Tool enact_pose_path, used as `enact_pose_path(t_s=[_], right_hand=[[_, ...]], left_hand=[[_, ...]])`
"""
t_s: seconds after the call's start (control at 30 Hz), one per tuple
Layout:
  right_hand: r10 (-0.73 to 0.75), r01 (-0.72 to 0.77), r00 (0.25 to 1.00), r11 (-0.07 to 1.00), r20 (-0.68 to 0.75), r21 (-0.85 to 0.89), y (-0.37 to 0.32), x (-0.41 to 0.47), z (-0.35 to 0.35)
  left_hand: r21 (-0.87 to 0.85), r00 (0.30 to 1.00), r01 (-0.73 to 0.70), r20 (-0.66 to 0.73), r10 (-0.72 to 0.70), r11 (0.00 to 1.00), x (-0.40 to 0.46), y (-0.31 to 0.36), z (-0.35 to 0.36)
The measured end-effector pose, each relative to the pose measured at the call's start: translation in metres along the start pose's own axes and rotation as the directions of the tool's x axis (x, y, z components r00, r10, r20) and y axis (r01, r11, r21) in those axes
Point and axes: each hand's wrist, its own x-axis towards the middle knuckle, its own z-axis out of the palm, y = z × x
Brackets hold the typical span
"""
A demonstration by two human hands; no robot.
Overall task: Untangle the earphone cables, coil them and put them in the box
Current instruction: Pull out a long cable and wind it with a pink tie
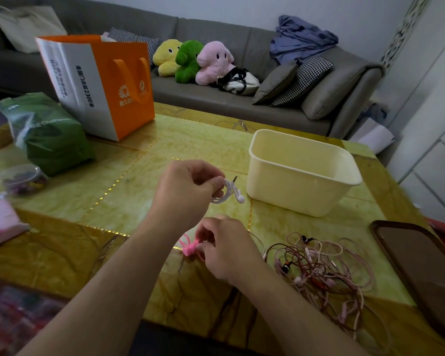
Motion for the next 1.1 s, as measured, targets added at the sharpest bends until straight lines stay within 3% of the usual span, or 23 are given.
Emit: enact_pose_path(t_s=[0.37,0.8,0.93,1.1], right_hand=[[0.022,-0.018,0.997,0.999,-0.077,0.048,0.007,-0.007,0.004],[0.089,-0.046,0.993,0.904,-0.081,0.426,0.015,-0.011,-0.013],[0.056,-0.015,0.989,0.959,-0.137,0.282,0.012,-0.010,-0.008],[-0.182,0.138,0.958,0.971,-0.224,-0.197,-0.003,-0.011,0.005]], left_hand=[[0.022,1.000,-0.006,0.011,0.006,1.000,0.000,-0.002,0.003],[0.039,1.000,-0.018,0.010,0.018,0.999,-0.001,0.001,0.005],[0.043,1.000,-0.022,0.013,0.022,0.999,-0.001,0.001,0.007],[0.037,1.000,-0.014,0.011,0.013,0.999,-0.002,0.000,0.008]])
